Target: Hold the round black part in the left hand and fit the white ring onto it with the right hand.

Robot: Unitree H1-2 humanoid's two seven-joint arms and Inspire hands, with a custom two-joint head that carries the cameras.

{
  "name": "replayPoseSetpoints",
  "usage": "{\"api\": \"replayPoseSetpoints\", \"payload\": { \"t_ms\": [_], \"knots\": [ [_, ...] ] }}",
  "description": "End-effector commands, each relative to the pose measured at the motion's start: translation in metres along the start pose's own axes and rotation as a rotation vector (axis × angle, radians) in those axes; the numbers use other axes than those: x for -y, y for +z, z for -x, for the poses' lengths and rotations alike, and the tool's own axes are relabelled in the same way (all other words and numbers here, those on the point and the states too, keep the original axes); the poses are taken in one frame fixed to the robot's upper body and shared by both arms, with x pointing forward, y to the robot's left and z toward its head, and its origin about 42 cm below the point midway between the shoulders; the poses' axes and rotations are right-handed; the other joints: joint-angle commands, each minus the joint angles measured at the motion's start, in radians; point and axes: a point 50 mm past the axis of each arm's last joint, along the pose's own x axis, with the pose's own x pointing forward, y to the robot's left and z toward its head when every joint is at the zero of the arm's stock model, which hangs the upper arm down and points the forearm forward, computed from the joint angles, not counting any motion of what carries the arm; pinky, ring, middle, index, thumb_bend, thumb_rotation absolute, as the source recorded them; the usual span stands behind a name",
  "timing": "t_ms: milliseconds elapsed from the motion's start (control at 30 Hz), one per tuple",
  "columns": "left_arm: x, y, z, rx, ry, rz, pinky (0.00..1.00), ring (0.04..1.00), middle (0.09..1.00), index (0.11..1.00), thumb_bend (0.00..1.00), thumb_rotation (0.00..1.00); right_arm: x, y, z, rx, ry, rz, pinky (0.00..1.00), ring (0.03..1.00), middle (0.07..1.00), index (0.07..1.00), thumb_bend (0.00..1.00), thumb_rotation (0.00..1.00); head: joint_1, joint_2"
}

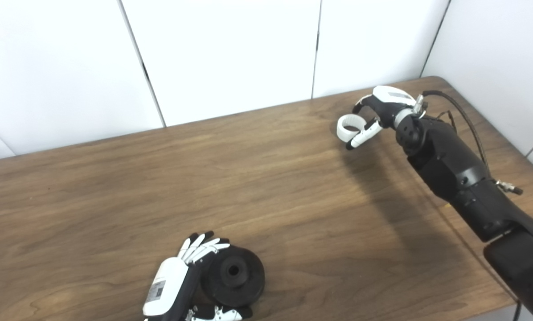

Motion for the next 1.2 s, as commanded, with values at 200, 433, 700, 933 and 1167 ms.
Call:
{"api": "replayPoseSetpoints", "payload": {
  "t_ms": [200, 433, 700, 933, 1167],
  "knots": [
    [0.0176, -0.0143, 0.0250, -0.107, -0.081, -0.003, 1.00, 0.944, 0.841, 0.489, 0.52, 0.06, 0.0355, 0.0206, -0.0046, 0.055, -0.097, 0.014, 1.00, 0.942, 0.931, 0.773, 0.91, 0.34, 0.003, 0.005],
    [0.0183, -0.0132, 0.0257, -0.112, -0.081, 0.001, 1.00, 0.943, 0.840, 0.489, 0.52, 0.06, 0.0330, 0.0222, -0.0050, 0.059, -0.095, 0.009, 1.00, 0.946, 0.920, 0.736, 0.89, 0.32, 0.006, 0.010],
    [0.0177, -0.0123, 0.0256, -0.112, -0.083, -0.002, 1.00, 0.945, 0.842, 0.488, 0.52, 0.06, 0.0312, 0.0209, -0.0043, 0.053, -0.094, 0.018, 1.00, 0.935, 0.903, 0.718, 0.87, 0.30, 0.012, 0.018],
    [0.0169, -0.0109, 0.0256, -0.110, -0.082, -0.005, 1.00, 0.943, 0.841, 0.489, 0.52, 0.06, 0.0313, 0.0182, -0.0028, 0.049, -0.095, 0.025, 1.00, 0.928, 0.896, 0.719, 0.86, 0.29, 0.011, 0.023],
    [0.0177, -0.0116, 0.0258, -0.109, -0.083, -0.001, 1.00, 0.940, 0.840, 0.488, 0.52, 0.06, 0.0328, 0.0146, -0.0013, 0.048, -0.095, 0.023, 1.00, 0.934, 0.894, 0.727, 0.87, 0.28, 0.011, 0.023]
  ]
}}
